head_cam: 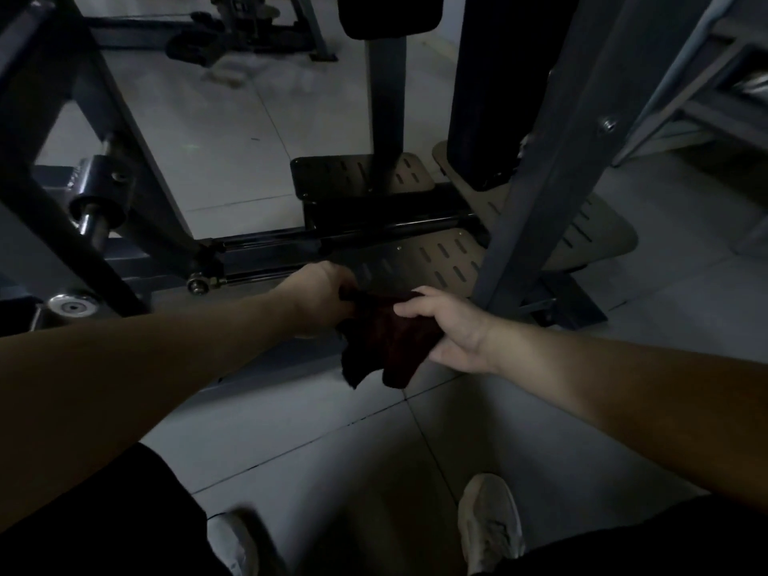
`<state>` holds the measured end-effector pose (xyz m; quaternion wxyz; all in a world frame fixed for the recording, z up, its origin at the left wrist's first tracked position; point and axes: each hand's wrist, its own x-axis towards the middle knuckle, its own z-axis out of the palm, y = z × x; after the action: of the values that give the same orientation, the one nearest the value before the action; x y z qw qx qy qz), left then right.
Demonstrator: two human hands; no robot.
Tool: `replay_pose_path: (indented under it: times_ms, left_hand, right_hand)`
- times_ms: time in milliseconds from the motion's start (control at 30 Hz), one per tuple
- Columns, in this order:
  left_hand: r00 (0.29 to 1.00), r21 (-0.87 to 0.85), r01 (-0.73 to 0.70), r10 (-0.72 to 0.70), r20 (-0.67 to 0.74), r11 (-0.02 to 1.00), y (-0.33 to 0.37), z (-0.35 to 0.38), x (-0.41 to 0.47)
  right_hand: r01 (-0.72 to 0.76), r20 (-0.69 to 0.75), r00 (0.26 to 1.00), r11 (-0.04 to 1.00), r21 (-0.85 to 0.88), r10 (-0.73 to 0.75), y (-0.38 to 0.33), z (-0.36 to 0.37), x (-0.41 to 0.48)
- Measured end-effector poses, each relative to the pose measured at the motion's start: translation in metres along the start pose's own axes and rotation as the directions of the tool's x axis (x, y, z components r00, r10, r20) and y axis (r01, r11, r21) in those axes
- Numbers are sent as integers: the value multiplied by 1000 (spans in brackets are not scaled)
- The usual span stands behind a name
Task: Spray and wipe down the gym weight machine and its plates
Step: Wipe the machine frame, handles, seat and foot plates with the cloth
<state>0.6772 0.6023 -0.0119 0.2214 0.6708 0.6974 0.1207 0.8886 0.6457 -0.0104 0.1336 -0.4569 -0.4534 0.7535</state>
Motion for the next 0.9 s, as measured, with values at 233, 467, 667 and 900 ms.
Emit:
replay_pose_path:
  times_ms: [233,467,667,900]
  left_hand:
    - [998,-21,62,-62,-16,998,-17,5,29]
    - [964,-137,261,-264,-8,956,-63,14,39]
    - [960,-277,234,-267,-87,932,-85,26,58]
    - [949,-286,255,-296,-109,924,-98,37,72]
  right_hand:
    - [221,-318,889,917,-331,-329,-38,-1,24]
    - [-91,-191,811,202,-975,-552,-15,-21,100]
    - [146,19,869,220,-965,-494,27,28,125]
    - [-299,-438,759,340,-892,-482,-15,-28,182]
